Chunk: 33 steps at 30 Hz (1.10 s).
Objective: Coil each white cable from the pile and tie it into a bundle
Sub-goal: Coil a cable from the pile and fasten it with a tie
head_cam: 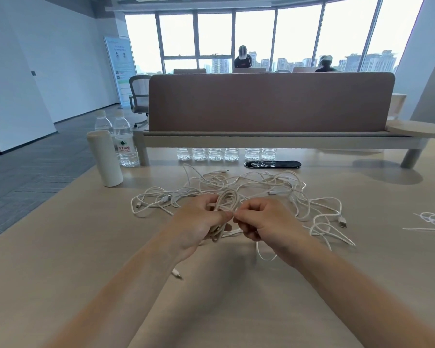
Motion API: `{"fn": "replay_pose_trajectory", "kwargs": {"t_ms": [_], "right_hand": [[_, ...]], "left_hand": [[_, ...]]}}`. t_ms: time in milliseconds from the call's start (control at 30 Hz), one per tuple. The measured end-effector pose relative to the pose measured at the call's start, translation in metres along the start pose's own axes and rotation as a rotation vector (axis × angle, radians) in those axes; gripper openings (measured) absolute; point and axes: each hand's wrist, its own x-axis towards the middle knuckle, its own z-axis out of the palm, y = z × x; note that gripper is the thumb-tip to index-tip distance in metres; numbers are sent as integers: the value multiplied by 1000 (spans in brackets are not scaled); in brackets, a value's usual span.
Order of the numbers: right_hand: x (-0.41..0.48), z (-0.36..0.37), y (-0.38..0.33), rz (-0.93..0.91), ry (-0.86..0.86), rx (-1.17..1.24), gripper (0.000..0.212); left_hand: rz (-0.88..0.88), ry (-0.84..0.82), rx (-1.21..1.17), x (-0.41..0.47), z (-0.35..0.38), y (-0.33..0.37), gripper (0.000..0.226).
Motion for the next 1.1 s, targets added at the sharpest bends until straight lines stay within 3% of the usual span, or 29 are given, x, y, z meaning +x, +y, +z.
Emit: {"fn": "replay_pose_trajectory", "kwargs": {"t_ms": [233, 533, 867, 1100], "right_hand": [[0, 0, 2, 5, -27, -87, 27], [2, 0, -5, -73, -3, -310, 25], [1, -1, -6, 22, -112, -122, 15], [-1, 1, -8, -6, -66, -191, 23]], "left_hand": [[18, 25, 37, -3, 0, 4, 40], [17, 90, -44, 4, -9, -1, 28], [92, 73, 101, 3, -8, -3, 25], [102, 78, 134, 4, -11, -8, 26]]}}
